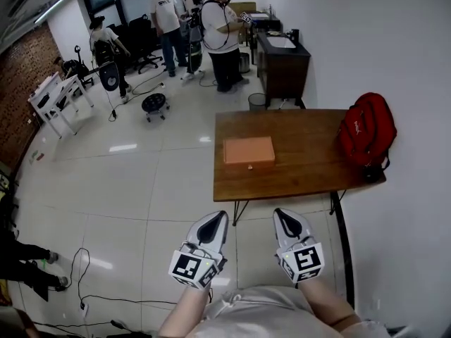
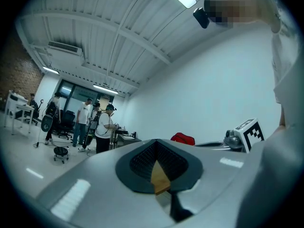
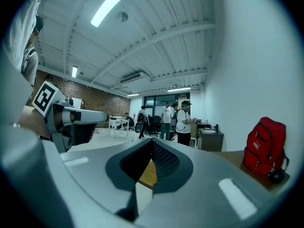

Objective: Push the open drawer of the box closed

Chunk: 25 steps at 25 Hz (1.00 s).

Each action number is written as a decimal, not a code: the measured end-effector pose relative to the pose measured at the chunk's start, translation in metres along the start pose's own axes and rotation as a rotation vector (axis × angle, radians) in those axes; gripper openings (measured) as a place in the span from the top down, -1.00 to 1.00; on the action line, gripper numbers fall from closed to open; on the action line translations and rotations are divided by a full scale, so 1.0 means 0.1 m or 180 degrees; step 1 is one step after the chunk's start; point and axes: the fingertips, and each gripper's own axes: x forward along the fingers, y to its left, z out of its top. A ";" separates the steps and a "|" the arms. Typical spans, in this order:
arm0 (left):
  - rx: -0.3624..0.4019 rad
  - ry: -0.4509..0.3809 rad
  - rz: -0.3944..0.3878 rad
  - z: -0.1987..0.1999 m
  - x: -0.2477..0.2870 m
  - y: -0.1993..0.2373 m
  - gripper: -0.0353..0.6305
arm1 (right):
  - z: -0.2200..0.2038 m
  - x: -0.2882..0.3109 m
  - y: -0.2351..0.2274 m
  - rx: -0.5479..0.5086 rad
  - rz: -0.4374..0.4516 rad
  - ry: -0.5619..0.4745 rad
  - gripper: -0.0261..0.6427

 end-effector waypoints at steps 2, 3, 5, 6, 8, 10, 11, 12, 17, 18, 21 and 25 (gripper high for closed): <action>-0.0026 0.0047 -0.0012 -0.05 0.02 -0.04 0.88 | -0.03 -0.02 -0.03 0.0062 0.0016 0.0010 0.92; -0.0038 0.0066 -0.0006 -0.08 0.03 -0.05 0.88 | -0.04 -0.03 -0.03 0.0068 0.0027 0.0020 0.92; -0.0063 0.0102 0.0013 -0.14 0.02 -0.08 0.88 | -0.07 -0.07 -0.03 0.0045 0.0072 0.0043 0.92; -0.0068 0.0118 0.0016 -0.17 0.02 -0.09 0.88 | -0.08 -0.09 -0.02 0.0027 0.0101 0.0054 0.92; -0.0052 0.0142 0.0008 -0.20 0.04 -0.12 0.88 | -0.11 -0.12 -0.01 0.0005 0.0160 0.0061 0.92; -0.0019 0.0151 -0.0004 -0.18 0.07 -0.14 0.88 | -0.10 -0.13 -0.02 0.0000 0.0195 0.0054 0.92; -0.0002 0.0155 -0.0012 -0.17 0.09 -0.15 0.88 | -0.08 -0.13 -0.03 -0.0008 0.0204 0.0052 0.92; 0.0011 0.0161 -0.0020 -0.16 0.11 -0.17 0.88 | -0.08 -0.13 -0.05 -0.0014 0.0210 0.0054 0.92; 0.0013 0.0175 -0.0061 -0.21 0.17 -0.27 0.88 | -0.11 -0.14 -0.14 0.0029 0.0219 0.0073 0.92; 0.0019 0.0176 -0.0069 -0.20 0.17 -0.28 0.88 | -0.11 -0.14 -0.14 0.0030 0.0225 0.0070 0.92; 0.0040 0.0172 -0.0082 -0.18 0.18 -0.32 0.88 | -0.09 -0.14 -0.16 0.0034 0.0231 0.0049 0.92; 0.0040 0.0181 -0.0067 -0.21 0.16 -0.34 0.88 | -0.11 -0.18 -0.16 0.0054 0.0222 0.0038 0.92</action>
